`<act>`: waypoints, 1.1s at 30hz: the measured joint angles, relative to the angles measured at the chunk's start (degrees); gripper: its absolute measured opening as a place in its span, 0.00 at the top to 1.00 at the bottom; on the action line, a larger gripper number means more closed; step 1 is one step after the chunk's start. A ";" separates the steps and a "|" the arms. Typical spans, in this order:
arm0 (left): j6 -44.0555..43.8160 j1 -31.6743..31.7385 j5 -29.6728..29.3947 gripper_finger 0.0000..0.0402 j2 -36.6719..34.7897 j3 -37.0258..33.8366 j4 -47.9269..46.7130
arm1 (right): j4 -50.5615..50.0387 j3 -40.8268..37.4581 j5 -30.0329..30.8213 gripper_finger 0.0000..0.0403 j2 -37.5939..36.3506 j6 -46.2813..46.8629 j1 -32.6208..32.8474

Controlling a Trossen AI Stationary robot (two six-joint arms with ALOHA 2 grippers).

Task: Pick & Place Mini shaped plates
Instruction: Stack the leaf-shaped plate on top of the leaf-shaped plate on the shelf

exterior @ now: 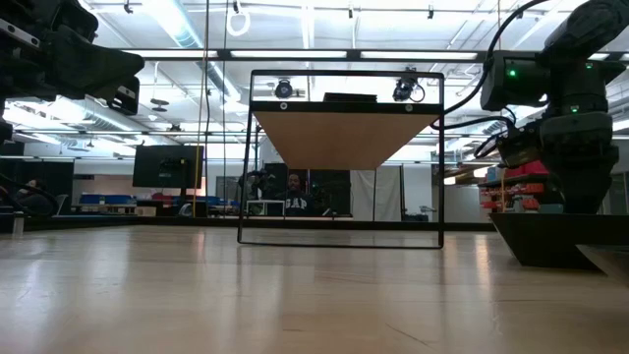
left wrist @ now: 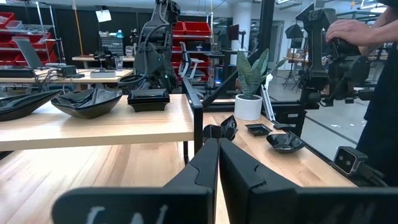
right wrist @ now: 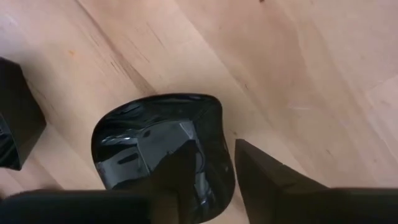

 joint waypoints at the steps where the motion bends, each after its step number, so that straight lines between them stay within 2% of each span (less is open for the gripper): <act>1: 0.00 -0.01 0.00 0.95 0.00 0.01 0.00 | 0.00 0.00 0.00 0.73 0.00 0.00 0.00; 14: 0.00 -0.01 0.00 0.95 0.00 -0.01 0.00 | -0.07 0.02 -0.02 0.99 0.00 1.42 0.00; 20: 0.00 0.00 0.00 0.95 0.00 0.01 0.00 | -0.07 0.02 -1.21 0.99 0.00 1.55 -0.02; 27: 0.00 -0.01 0.00 0.95 0.00 0.00 0.00 | 0.02 0.05 -3.91 1.00 -0.35 8.95 -0.02; 33: 0.00 0.00 0.00 0.95 0.00 0.00 0.00 | -0.87 2.45 -3.91 1.00 -1.97 10.33 -0.02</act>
